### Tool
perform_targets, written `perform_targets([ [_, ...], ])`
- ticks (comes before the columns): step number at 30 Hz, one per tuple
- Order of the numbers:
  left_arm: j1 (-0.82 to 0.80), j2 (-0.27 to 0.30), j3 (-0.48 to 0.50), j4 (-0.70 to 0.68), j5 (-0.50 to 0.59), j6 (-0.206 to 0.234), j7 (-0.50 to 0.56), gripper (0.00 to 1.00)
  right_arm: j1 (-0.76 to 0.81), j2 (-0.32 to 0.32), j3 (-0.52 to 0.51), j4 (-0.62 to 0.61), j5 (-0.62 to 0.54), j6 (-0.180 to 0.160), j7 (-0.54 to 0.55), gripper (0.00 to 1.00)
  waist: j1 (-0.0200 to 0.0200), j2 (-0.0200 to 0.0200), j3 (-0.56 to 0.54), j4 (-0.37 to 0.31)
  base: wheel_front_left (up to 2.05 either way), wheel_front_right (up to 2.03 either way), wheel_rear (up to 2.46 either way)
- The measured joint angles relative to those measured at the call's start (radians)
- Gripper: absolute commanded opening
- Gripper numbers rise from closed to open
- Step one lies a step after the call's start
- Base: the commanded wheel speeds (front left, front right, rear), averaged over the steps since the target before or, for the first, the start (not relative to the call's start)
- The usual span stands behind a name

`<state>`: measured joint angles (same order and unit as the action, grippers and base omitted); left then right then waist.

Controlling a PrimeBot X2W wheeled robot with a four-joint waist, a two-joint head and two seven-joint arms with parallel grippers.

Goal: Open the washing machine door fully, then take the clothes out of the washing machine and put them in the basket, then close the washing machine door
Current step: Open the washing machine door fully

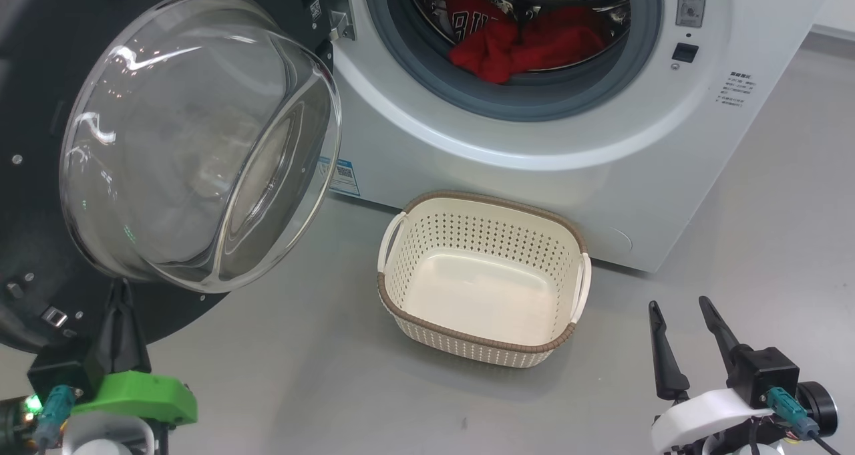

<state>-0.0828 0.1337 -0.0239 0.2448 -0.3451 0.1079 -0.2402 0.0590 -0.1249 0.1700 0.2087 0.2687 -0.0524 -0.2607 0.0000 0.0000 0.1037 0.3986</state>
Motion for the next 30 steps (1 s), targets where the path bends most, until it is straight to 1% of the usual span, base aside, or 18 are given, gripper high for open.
perform_targets([
  [2, 0.019, -0.003, -0.018, -0.017, 0.008, -0.005, 0.000, 0.00, 0.000, 0.002, 0.001, 0.002, 0.000, 0.000, 0.000, 1.00, 0.0000, 0.0000, -0.004, -0.003, 0.00, 0.00, 0.00],
  [3, 0.029, -0.008, -0.027, -0.025, 0.009, -0.016, 0.000, 0.00, 0.000, 0.004, 0.003, 0.002, 0.000, 0.000, 0.000, 1.00, 0.0000, 0.0000, -0.006, -0.004, 0.00, 0.00, 0.00],
  [5, 0.046, -0.025, -0.050, -0.036, 0.012, -0.026, 0.000, 0.00, 0.000, 0.008, 0.005, 0.004, 0.000, 0.007, 0.000, 1.00, 0.0000, 0.0000, -0.009, -0.009, 0.00, 0.00, 0.00],
  [7, 0.059, -0.037, -0.073, -0.051, 0.012, -0.030, 0.000, 0.00, 0.000, 0.013, 0.005, 0.004, 0.000, 0.007, 0.000, 1.00, 0.0000, 0.0000, -0.013, -0.014, 0.00, 0.00, 0.00],
  [10, 0.071, -0.044, -0.108, -0.069, 0.022, -0.044, 0.000, 0.00, 0.000, 0.016, 0.007, 0.007, -0.001, 0.007, 0.000, 1.00, 0.0000, 0.0000, -0.019, -0.023, 0.00, 0.00, 0.00],
  [11, 0.074, -0.044, -0.120, -0.074, 0.025, -0.050, 0.001, 0.07, 0.000, 0.016, 0.008, 0.008, -0.008, 0.007, 0.000, 1.00, 0.0000, 0.0000, -0.021, -0.026, 0.00, 0.00, 0.00],
  [12, 0.079, -0.046, -0.130, -0.078, 0.025, -0.058, 0.002, 0.22, 0.000, 0.016, 0.011, 0.009, -0.011, 0.007, 0.000, 1.00, 0.0000, 0.0000, -0.023, -0.030, 0.00, 0.00, 0.00],
  [13, 0.079, -0.046, -0.130, -0.078, 0.025, -0.058, 0.002, 0.33, 0.000, 0.016, 0.011, 0.009, -0.011, 0.007, 0.000, 1.00, 0.0000, 0.0000, -0.023, -0.030, 0.00, 0.00, 0.00],
  [15, 0.090, -0.047, -0.145, -0.086, 0.029, -0.060, 0.003, 0.50, 0.000, 0.019, 0.014, 0.009, -0.016, 0.007, 0.000, 1.00, 0.0000, 0.0000, -0.025, -0.039, 0.00, 0.00, 0.00],
  [16, 0.094, -0.048, -0.149, -0.091, 0.030, -0.061, 0.003, 0.69, 0.000, 0.020, 0.014, 0.009, -0.016, 0.007, 0.000, 1.00, 0.0000, 0.0000, -0.026, -0.044, 0.00, 0.00, 0.00],
  [17, 0.094, -0.048, -0.153, -0.095, 0.030, -0.061, 0.007, 1.00, 0.000, 0.022, 0.014, 0.009, -0.016, 0.007, 0.000, 1.00, 0.0000, 0.0000, -0.027, -0.049, 0.00, 0.00, 0.00],
  [22, 0.106, -0.052, -0.173, -0.108, 0.030, -0.062, 0.024, 1.00, 0.000, 0.026, 0.019, 0.008, -0.017, 0.007, 0.000, 1.00, 0.0000, 0.0000, -0.030, -0.079, 0.00, 0.00, 0.00],
  [30, 0.115, -0.054, -0.174, -0.126, 0.030, -0.060, 0.028, 1.00, -0.007, 0.032, 0.020, 0.001, -0.022, 0.007, 0.000, 1.00, 0.0000, 0.0000, -0.035, -0.142, 0.00, 0.00, 0.00],
])
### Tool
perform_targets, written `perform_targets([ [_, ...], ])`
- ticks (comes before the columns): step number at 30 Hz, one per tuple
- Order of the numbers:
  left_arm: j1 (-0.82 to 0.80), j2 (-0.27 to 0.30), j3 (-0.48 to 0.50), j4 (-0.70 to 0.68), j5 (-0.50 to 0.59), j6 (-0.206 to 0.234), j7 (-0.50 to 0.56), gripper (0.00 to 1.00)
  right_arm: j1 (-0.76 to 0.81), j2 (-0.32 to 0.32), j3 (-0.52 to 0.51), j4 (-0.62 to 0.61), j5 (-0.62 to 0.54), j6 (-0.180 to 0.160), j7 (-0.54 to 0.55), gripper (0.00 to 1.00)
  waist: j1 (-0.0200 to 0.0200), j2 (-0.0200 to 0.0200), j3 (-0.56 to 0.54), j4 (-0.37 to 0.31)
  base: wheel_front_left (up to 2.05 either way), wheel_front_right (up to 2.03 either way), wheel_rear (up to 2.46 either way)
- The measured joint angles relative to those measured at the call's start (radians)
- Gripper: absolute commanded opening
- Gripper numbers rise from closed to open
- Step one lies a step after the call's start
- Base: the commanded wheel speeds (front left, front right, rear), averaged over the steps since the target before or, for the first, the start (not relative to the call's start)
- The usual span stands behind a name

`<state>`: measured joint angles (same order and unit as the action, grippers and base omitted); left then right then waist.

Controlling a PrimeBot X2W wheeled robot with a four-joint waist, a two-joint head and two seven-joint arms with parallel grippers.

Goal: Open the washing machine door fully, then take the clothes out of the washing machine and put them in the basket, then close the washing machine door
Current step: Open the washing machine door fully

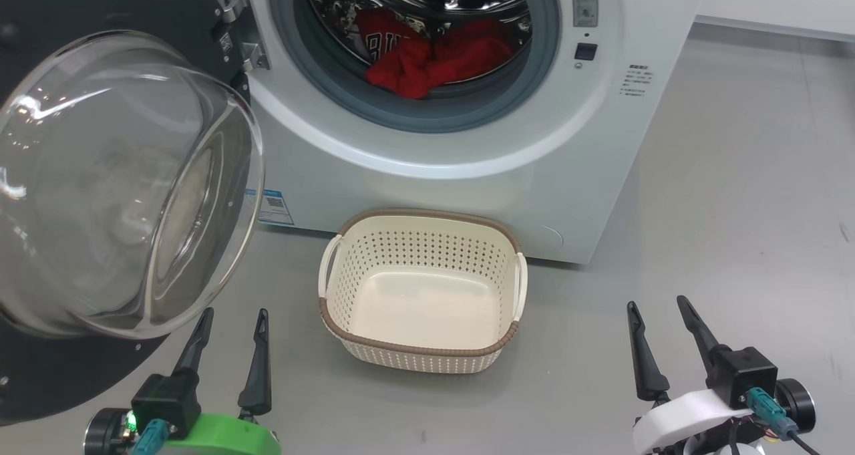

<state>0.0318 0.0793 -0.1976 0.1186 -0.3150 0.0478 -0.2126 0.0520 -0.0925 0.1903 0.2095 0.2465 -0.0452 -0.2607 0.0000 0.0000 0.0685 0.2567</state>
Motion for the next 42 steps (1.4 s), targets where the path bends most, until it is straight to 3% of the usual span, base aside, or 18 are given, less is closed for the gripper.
perform_targets([
  [24, 0.028, 0.000, 0.002, -0.028, 0.011, 0.026, 0.017, 1.00, 0.004, 0.022, -0.001, -0.021, -0.001, -0.002, 0.000, 1.00, 0.0000, 0.0000, -0.009, -0.223, 0.00, 0.00, 0.00],
  [42, 0.030, -0.001, -0.011, -0.035, 0.028, 0.028, 0.035, 1.00, 0.018, 0.026, -0.020, -0.037, 0.002, -0.010, 0.000, 1.00, 0.0000, 0.0000, -0.003, -0.240, 0.00, 0.00, 0.00],
])
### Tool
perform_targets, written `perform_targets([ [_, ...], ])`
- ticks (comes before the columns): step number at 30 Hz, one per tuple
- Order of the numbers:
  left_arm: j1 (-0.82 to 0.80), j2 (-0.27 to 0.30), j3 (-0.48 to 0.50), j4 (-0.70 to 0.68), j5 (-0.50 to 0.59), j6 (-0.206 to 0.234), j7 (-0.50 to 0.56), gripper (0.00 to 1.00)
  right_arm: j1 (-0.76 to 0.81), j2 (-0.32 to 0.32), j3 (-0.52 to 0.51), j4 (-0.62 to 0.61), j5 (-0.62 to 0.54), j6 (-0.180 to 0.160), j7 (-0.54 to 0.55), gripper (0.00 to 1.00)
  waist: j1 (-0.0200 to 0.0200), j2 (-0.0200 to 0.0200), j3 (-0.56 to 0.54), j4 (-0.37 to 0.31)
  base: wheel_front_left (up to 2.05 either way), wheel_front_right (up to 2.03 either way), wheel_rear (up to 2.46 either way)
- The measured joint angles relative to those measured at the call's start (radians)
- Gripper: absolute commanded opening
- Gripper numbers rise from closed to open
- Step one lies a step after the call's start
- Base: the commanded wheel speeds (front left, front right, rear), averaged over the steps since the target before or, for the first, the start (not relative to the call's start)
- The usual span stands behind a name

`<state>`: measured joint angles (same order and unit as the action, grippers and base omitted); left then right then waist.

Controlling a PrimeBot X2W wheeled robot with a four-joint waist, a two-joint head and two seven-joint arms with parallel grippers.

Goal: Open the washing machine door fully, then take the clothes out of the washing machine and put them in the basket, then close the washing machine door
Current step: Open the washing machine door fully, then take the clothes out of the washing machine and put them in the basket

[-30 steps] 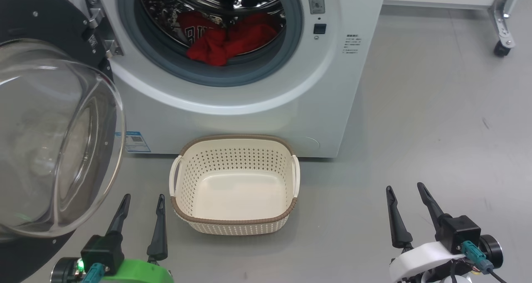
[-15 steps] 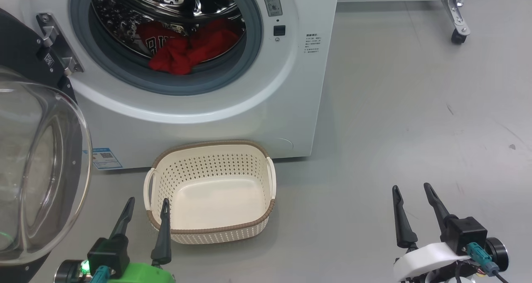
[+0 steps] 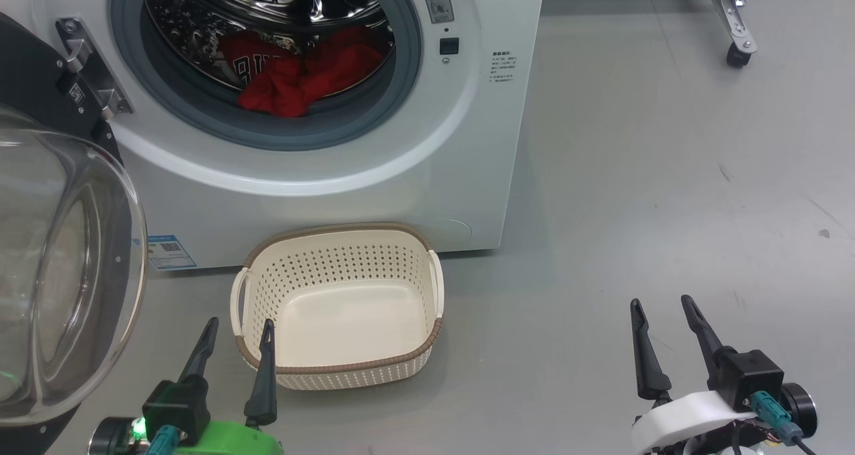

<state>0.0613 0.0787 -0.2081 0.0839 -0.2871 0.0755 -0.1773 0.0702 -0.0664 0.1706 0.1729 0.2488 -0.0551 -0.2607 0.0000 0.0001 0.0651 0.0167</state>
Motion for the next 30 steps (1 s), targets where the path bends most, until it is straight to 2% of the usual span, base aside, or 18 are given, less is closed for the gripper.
perform_targets([
  [30, 0.000, -0.002, -0.014, -0.011, 0.003, 0.009, 0.000, 1.00, 0.000, 0.004, -0.005, -0.005, 0.000, 0.001, 0.000, 1.00, 0.0000, -0.0001, 0.008, 0.001, 0.13, -0.13, 0.00],
])
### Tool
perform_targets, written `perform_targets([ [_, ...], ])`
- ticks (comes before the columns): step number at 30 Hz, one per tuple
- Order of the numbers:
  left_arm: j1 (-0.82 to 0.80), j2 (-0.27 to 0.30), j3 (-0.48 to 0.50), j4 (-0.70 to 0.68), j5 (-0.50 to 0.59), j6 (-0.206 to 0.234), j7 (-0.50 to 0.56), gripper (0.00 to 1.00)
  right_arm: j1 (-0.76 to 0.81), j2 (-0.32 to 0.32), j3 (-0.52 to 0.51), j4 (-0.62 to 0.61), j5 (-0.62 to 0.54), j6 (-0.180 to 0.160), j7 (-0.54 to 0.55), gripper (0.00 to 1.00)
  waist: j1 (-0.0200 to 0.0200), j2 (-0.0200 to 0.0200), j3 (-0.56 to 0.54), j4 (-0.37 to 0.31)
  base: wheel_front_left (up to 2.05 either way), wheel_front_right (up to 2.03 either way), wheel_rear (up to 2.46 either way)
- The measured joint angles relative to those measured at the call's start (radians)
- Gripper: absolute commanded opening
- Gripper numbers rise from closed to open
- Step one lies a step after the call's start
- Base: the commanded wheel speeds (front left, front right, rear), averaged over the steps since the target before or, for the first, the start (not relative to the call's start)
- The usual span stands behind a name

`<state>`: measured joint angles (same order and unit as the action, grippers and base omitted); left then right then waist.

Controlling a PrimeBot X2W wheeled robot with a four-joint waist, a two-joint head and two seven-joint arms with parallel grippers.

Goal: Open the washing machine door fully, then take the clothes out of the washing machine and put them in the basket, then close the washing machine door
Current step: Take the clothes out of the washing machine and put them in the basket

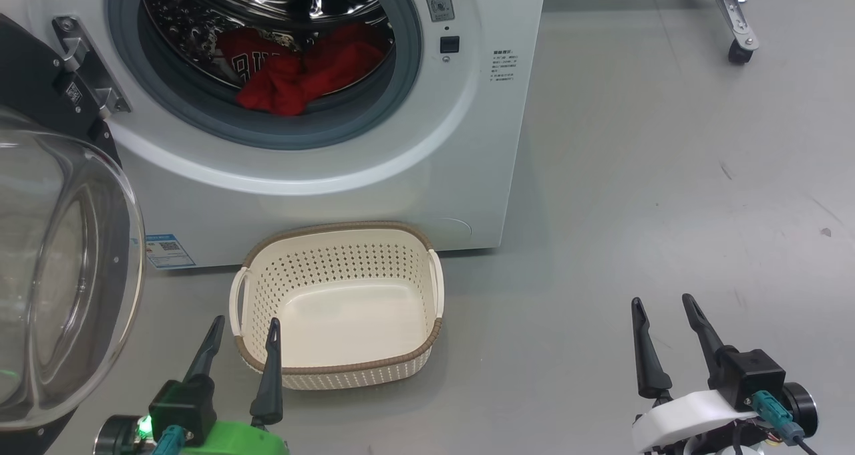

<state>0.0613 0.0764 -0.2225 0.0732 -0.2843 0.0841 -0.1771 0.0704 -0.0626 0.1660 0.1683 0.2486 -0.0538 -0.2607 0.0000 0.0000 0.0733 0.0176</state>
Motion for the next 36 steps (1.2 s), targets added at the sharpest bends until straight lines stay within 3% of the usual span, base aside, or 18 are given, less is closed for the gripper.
perform_targets([
  [36, 0.000, 0.002, -0.009, 0.000, 0.015, 0.000, 0.009, 1.00, 0.001, 0.002, -0.005, 0.000, -0.003, 0.010, 0.000, 1.00, 0.0000, 0.0000, 0.011, 0.002, 0.96, -0.96, 0.00],
])
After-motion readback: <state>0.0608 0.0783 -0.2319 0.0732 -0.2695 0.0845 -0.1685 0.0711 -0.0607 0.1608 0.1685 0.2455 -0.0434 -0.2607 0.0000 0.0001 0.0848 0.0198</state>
